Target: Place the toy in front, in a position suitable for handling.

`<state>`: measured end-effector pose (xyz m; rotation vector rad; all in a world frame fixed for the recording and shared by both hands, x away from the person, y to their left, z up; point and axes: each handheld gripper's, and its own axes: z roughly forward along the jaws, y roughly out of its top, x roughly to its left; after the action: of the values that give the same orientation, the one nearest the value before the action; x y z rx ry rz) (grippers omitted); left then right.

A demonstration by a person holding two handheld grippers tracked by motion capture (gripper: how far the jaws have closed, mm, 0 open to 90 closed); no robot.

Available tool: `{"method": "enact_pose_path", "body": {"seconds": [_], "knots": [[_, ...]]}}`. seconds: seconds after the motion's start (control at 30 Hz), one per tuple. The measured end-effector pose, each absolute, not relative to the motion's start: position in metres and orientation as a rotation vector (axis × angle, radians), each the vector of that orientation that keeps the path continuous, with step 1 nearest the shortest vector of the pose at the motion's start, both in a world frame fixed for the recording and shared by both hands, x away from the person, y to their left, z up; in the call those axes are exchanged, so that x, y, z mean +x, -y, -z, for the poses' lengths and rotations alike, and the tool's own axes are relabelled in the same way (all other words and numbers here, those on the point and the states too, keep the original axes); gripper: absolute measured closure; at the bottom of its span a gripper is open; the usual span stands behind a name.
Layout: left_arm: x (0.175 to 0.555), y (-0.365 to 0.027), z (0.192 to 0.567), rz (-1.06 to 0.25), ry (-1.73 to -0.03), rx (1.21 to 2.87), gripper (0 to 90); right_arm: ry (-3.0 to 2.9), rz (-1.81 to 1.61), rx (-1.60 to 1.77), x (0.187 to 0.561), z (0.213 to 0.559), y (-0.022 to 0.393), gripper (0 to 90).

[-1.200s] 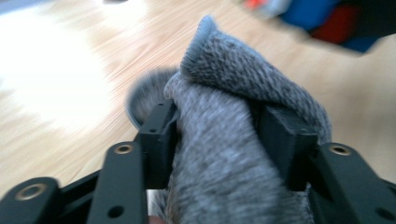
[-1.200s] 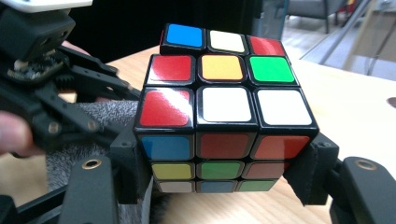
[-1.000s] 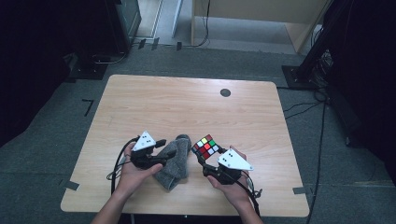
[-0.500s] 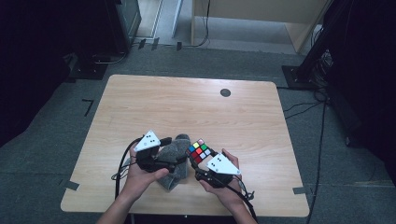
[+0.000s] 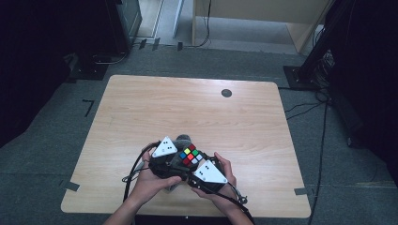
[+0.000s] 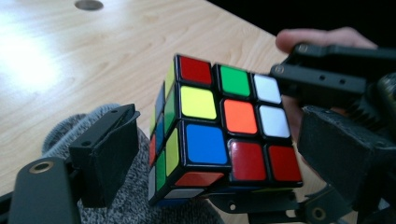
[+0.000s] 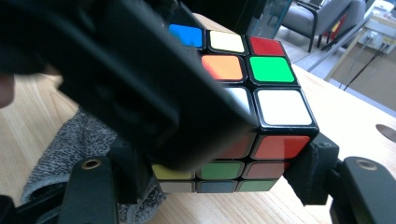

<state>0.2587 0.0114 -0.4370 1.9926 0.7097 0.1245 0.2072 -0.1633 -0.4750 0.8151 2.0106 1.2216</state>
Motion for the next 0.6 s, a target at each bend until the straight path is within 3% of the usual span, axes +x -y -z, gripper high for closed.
{"method": "enact_pose_path", "body": {"seconds": [0.27,0.33,0.6], "knots": [[0.260,-0.016,0.439,-0.089,-0.681,1.985,26.9,-1.990,-1.211,0.778,0.205,0.474,0.163,33.9],[0.265,-0.022,0.440,-0.026,-0.694,1.958,32.1,-1.986,-1.209,0.775,0.206,0.475,0.164,33.3],[0.274,-0.033,0.442,0.145,-0.730,1.872,33.7,-1.953,-1.227,0.730,0.202,0.473,0.164,33.3]]}}
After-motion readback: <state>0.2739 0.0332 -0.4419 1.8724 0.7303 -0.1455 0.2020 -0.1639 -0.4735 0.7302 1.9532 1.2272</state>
